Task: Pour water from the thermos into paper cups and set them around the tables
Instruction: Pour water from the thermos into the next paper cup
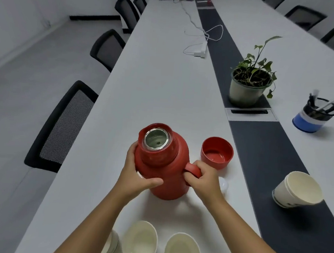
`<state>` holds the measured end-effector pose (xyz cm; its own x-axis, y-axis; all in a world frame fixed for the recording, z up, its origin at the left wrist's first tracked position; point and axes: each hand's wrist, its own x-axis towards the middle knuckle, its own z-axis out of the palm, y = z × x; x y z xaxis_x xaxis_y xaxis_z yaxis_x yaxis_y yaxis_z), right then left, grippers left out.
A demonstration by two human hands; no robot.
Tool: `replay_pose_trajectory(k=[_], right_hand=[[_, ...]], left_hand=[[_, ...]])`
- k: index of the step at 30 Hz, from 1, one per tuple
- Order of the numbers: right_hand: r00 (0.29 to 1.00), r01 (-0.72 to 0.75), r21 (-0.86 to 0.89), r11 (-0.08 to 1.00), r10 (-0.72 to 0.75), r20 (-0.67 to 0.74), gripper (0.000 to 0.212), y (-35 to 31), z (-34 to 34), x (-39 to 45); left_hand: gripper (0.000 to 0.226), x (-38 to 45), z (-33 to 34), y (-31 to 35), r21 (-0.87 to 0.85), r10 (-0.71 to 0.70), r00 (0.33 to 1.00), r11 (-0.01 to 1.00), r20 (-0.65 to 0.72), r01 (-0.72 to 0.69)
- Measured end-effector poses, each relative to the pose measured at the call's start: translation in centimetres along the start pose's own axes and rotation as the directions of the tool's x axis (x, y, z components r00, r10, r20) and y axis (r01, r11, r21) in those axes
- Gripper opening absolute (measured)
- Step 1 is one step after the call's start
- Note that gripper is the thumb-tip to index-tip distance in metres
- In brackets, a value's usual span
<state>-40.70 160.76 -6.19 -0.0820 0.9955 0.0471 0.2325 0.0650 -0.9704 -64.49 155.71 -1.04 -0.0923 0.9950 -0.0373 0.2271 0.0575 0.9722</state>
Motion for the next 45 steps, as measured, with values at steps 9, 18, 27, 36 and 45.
replay_pose_trajectory(k=[9,18,27,36,45], right_hand=[[0.959,0.282,-0.065,0.957,-0.283,-0.001,0.016,-10.9,-6.3,-4.5],[0.907,0.421,-0.28,0.863,-0.406,0.11,0.037,-17.7,-17.6,-15.0],[0.97,0.24,-0.449,0.861,-0.19,0.153,0.047,-13.8,-23.1,-25.5],[0.968,0.165,-0.541,0.825,-0.03,0.25,0.041,-11.7,-23.3,-27.3],[0.954,0.157,-0.663,0.732,0.061,0.294,0.028,-11.9,-22.8,-26.1]], left_hand=[[0.125,-6.6,2.0,8.2,-0.054,0.179,0.972,0.981,-0.15,-0.189],[0.107,-18.5,11.0,12.2,-0.208,0.106,0.952,0.963,-0.286,-0.17],[0.11,-29.2,19.7,7.3,-0.392,-0.178,0.974,0.913,-0.142,0.109],[0.101,-33.1,22.7,4.2,-0.552,-0.37,0.929,0.779,-0.022,0.297],[0.089,-33.5,24.0,2.8,-0.671,-0.442,0.897,0.659,0.021,0.34]])
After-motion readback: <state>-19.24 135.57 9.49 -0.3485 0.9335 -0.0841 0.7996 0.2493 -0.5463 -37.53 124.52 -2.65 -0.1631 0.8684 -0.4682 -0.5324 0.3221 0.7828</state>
